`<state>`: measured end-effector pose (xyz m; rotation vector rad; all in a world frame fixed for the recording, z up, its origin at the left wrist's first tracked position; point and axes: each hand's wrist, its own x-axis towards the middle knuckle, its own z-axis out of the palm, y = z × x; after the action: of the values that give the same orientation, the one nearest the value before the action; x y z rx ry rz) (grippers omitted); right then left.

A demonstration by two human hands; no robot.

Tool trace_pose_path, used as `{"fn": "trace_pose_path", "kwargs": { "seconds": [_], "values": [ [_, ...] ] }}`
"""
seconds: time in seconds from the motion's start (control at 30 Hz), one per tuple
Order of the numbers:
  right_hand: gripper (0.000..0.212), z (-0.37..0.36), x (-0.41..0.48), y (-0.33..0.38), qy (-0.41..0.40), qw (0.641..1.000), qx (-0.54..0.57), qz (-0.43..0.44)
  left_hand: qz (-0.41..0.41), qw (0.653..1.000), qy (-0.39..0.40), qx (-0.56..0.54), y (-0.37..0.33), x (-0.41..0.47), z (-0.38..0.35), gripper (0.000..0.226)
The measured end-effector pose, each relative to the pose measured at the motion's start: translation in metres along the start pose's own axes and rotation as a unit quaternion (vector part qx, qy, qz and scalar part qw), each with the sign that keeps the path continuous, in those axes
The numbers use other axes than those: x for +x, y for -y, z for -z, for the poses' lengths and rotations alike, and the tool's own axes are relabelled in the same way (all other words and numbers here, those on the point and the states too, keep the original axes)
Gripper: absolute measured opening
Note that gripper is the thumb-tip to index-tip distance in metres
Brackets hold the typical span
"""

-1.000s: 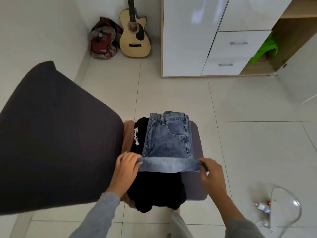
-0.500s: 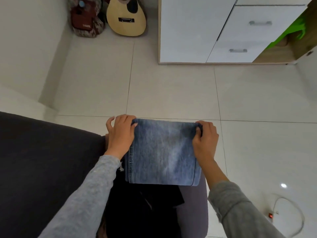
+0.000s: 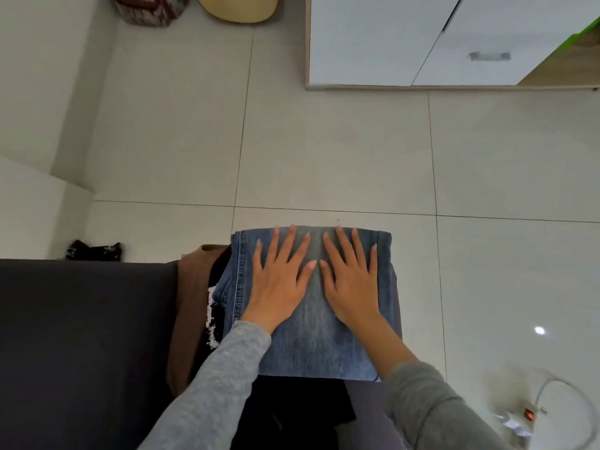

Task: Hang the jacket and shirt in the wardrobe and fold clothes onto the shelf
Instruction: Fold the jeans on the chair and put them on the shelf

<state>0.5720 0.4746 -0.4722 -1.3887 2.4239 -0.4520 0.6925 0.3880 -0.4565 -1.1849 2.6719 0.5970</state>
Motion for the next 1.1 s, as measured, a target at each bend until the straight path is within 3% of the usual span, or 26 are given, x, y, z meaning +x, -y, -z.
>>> {"fn": "trace_pose_path", "kwargs": {
  "seconds": [0.1, 0.27, 0.47, 0.87, 1.1],
  "values": [
    [0.056, -0.017, -0.001, -0.012, 0.01, 0.999, -0.023, -0.025, 0.06, 0.998, -0.002, -0.011, 0.006, 0.006, -0.016, 0.07],
    [0.056, -0.029, 0.001, -0.016, -0.024, 0.998, -0.036, -0.034, 0.055, 0.997, -0.055, -0.002, 0.01, 0.009, -0.031, 0.065],
    [0.057, -0.024, -0.005, -0.026, -0.025, 0.993, -0.02, -0.117, 0.105, 0.992, -0.065, -0.015, 0.013, 0.005, -0.03, 0.069],
    [0.061, -0.015, -0.101, -0.026, 0.017, 0.976, 0.124, -0.18, 0.154, 0.987, -0.04, 0.036, 0.007, -0.063, -0.032, 0.077],
    [0.052, -0.013, -0.158, -0.022, 0.01, 0.955, 0.222, -0.195, 0.114, 0.993, -0.023, 0.036, 0.002, -0.124, -0.037, 0.075]
  ]
}}
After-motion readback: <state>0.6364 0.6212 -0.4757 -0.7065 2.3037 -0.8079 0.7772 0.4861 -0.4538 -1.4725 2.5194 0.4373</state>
